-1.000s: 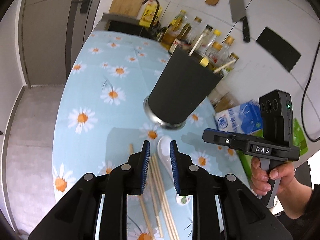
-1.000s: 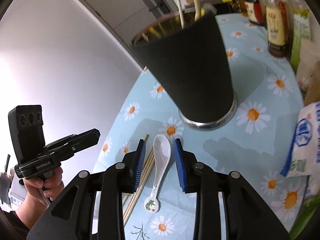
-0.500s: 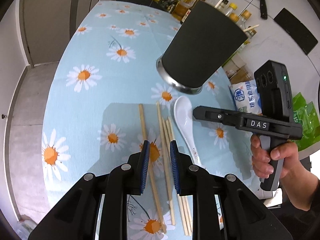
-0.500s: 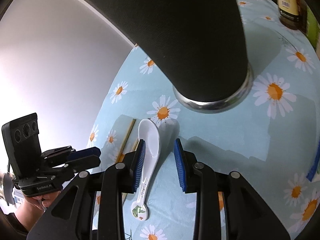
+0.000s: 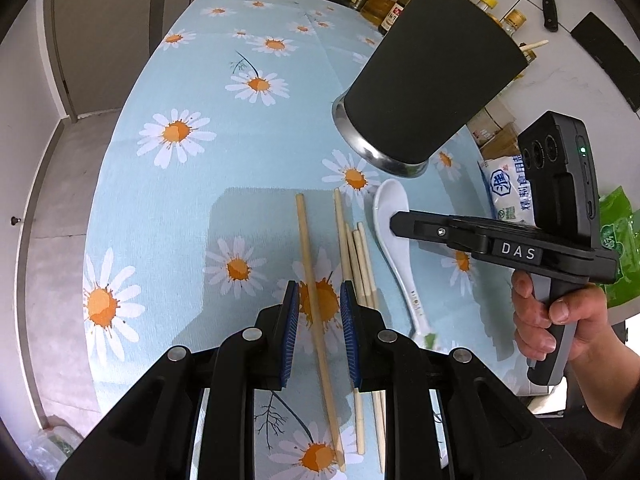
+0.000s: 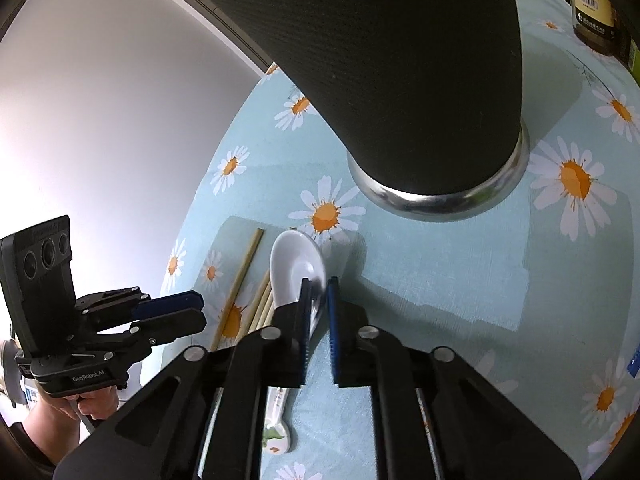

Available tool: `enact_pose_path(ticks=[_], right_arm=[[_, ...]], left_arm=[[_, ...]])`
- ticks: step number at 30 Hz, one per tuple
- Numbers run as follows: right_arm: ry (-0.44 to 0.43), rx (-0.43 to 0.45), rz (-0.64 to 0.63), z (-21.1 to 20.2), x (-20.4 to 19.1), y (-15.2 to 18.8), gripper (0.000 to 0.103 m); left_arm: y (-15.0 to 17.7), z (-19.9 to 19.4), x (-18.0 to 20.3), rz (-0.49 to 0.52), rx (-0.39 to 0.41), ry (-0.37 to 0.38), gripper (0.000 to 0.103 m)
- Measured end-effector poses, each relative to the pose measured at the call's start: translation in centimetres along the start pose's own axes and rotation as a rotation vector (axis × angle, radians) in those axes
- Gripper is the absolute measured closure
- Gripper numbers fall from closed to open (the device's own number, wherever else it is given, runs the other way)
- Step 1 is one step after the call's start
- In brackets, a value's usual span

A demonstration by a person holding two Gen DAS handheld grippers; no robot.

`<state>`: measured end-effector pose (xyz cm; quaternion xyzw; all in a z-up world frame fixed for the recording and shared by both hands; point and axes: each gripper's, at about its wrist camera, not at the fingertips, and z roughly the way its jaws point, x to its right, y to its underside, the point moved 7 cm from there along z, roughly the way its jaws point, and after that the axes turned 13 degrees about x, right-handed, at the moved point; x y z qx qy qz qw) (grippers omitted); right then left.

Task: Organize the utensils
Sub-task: 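Grasp the white green-patterned spoon with the right gripper while the left gripper grasps a wooden chopstick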

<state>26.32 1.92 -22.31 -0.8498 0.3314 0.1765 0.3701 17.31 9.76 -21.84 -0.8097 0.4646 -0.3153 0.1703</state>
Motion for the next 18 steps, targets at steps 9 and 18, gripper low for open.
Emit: enact_pose_path(ticks=[9, 18], right_arm=[[0.002, 0.037, 0.004, -1.5, 0.4, -0.3, 0.099], [-0.001, 0.101, 0.004, -4.4, 0.3, -1.0, 0.099]], left_arm=[[-0.1, 1.0, 0.3, 0.022, -0.042, -0.033, 0.083], [-0.1, 2.2, 0.5, 0.038, -0.124, -0.104, 0.083]])
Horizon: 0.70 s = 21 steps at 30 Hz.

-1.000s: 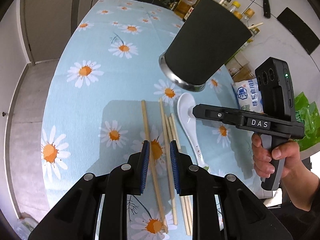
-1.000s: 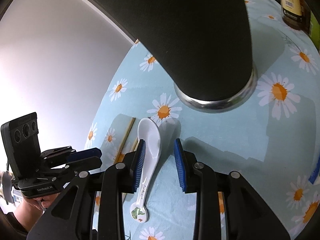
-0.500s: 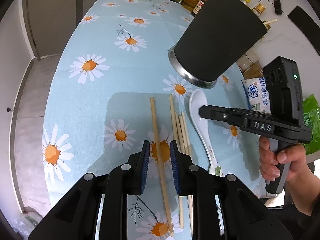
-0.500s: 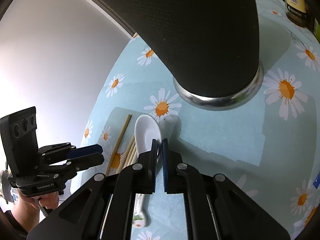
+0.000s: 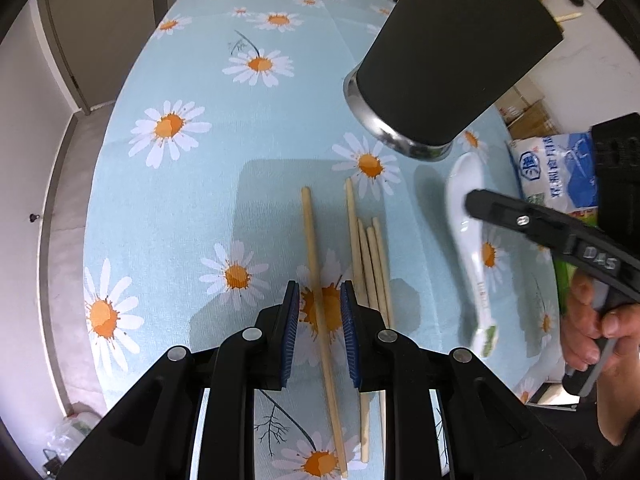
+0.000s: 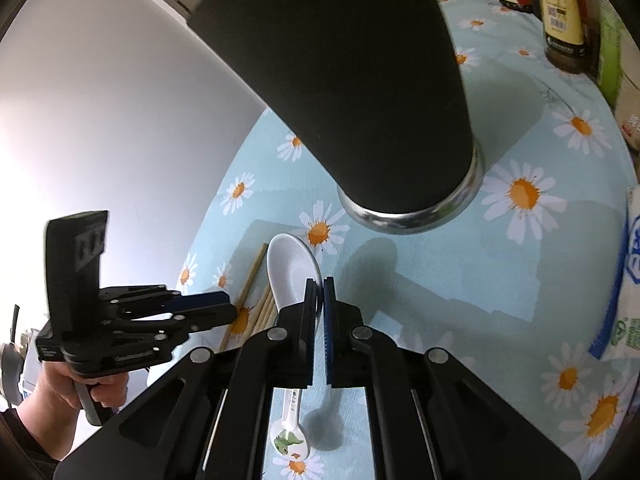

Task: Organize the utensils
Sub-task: 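Grasp the white green-patterned spoon with the right gripper while the left gripper grasps a wooden chopstick, then lift the spoon and chopstick with both grippers and carry them over the holder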

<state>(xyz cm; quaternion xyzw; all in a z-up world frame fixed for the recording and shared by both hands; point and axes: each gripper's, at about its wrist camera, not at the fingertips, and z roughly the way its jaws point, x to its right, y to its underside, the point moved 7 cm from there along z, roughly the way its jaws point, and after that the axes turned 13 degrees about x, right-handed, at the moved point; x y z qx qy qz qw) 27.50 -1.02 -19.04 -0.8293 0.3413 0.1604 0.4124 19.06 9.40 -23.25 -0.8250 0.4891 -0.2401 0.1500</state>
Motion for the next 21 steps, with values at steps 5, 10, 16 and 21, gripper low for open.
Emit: enact_pose_path(ticks=[5, 10, 16, 21], right_arm=[[-0.018, 0.039, 0.002, -1.5, -0.5, -0.7, 0.099], [-0.030, 0.080, -0.014, -3.2, -0.9, -1.1, 0.099], [-0.050, 0.112, -0.009, -5.2, -0.9, -1.2, 0.099], [-0.050, 0.114, 0.009, -6.0, -0.4, -1.0, 0.099]], left_arm=[[-0.3, 0.7, 0.6, 0.033, -0.046, -0.049, 0.083], [-0.7, 1.6, 1.4, 0.073, -0.093, -0.119, 0.083], [-0.9, 2.1, 1.3, 0.089, -0.114, -0.185, 0.098], [-0.8, 2.1, 1.0, 0.047, -0.107, -0.182, 0.099]])
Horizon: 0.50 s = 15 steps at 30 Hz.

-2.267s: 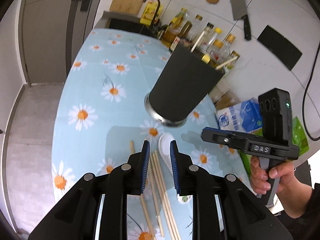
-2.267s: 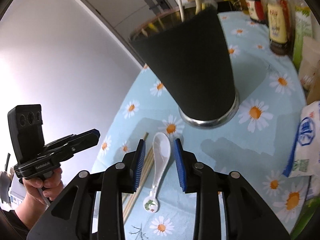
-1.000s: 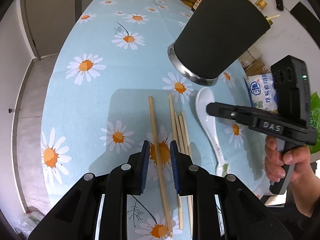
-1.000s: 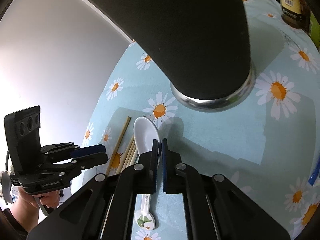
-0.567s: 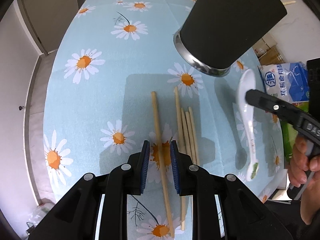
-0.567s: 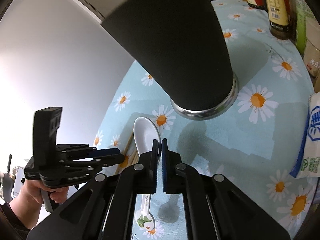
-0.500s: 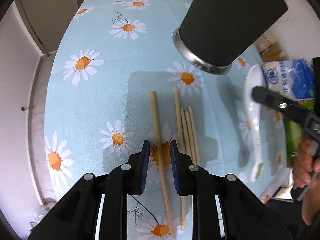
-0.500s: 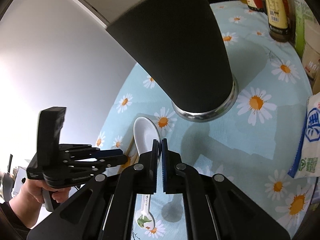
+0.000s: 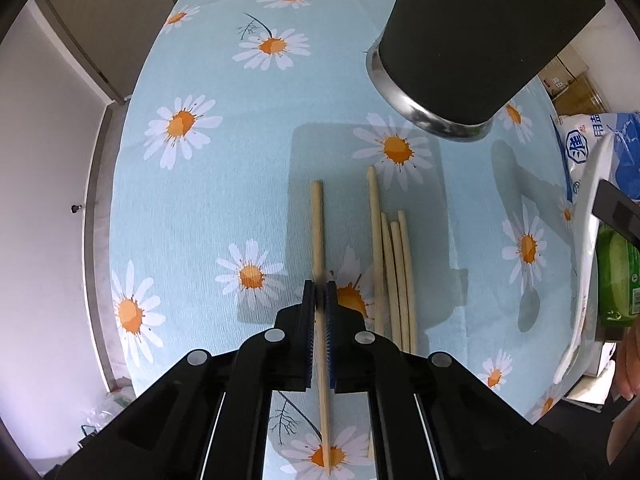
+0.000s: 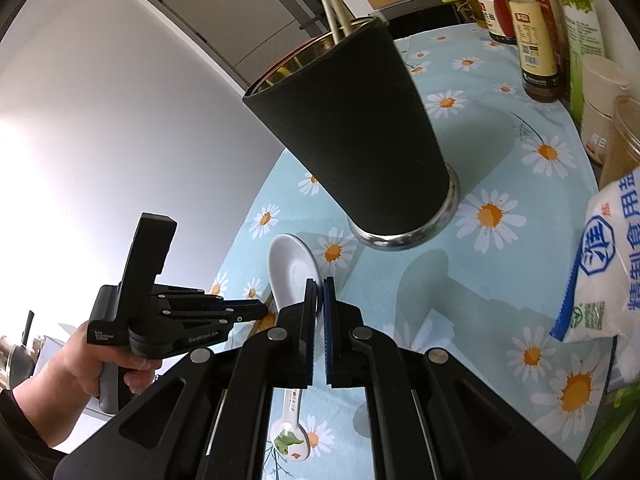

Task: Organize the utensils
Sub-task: 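Lift the spoon and chopstick with both grippers and carry them over the holder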

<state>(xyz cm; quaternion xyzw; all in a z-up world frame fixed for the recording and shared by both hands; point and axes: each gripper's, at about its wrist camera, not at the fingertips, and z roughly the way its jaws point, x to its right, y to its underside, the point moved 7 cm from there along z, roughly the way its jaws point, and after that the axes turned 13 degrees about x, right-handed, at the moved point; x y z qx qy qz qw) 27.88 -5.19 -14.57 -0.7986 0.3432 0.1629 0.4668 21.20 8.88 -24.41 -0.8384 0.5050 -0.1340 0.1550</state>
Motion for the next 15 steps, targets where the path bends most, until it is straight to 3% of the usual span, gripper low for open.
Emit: enact_pose_path(ticks=[8, 15], right_arm=[[0.020, 0.019, 0.004, -1.5, 0.3, -0.9, 0.099], [0.047, 0.053, -0.016, -2.5, -1.0, -1.3, 0.099]], left_arm=[[0.7, -1.3, -2.9, -0.085, 0.039, 0.046, 0.099], [0.1, -3.1, -3.2, -0.083, 0.111, 0.099, 0.099]])
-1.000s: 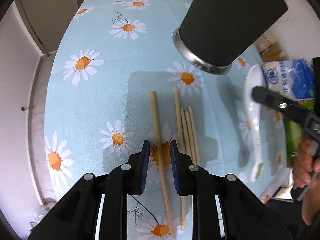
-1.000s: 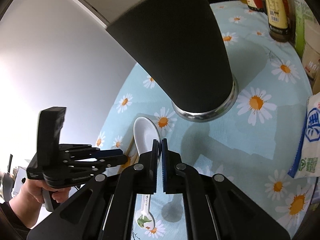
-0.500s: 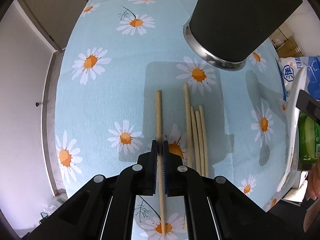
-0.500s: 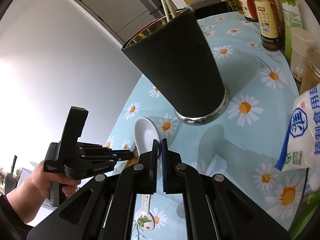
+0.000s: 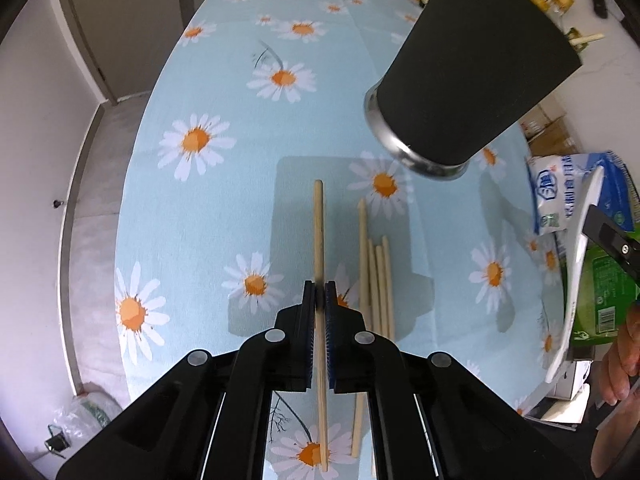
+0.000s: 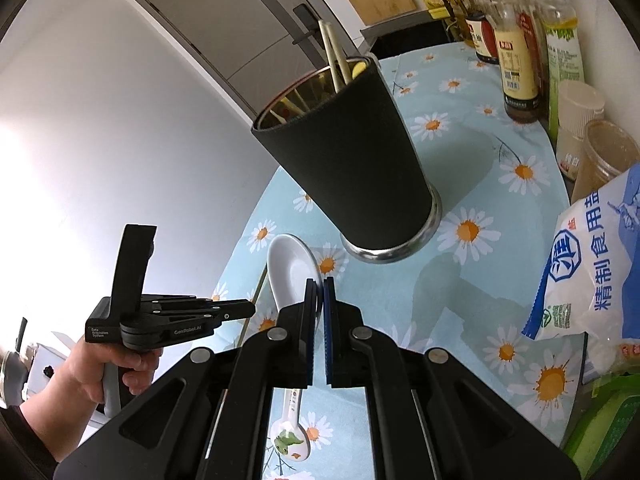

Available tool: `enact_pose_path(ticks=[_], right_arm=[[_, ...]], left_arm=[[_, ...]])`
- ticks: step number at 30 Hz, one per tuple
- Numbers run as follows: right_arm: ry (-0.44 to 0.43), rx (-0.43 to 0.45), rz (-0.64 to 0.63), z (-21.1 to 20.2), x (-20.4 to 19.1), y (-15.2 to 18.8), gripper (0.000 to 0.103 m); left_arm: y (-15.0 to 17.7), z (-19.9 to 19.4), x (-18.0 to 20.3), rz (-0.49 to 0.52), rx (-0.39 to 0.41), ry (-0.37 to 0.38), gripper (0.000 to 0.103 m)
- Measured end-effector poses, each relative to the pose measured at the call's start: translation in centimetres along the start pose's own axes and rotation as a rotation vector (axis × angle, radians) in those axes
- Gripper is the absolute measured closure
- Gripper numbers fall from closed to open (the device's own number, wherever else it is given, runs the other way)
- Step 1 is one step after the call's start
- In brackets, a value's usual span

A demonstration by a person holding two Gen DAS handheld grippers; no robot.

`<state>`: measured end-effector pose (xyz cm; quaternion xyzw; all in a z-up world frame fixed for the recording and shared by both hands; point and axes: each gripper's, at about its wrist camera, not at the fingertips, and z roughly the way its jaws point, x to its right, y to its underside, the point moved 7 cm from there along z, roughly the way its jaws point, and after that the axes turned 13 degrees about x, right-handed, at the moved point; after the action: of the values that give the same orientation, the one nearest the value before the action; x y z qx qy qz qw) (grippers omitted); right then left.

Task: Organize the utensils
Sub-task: 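Lift the spoon and chopstick with both grippers and carry them over the holder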

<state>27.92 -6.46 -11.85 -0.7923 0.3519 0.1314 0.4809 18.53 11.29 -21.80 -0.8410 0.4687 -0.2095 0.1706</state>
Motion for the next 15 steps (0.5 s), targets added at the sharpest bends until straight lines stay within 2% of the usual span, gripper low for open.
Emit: enact_pose_path(ticks=[7, 15], right_arm=[[0.030, 0.033, -0.021, -0.6, -1.3, -0.8, 0.099], [0.080, 0.077, -0.023, -0.9, -2.8, -1.6, 0.099]], left_arm=[[-1.7, -2.8, 2.1, 0.032, 0.091, 0.082, 0.099], [-4.1, -5.9, 4.6, 0.068, 0.198, 0.212, 0.100]])
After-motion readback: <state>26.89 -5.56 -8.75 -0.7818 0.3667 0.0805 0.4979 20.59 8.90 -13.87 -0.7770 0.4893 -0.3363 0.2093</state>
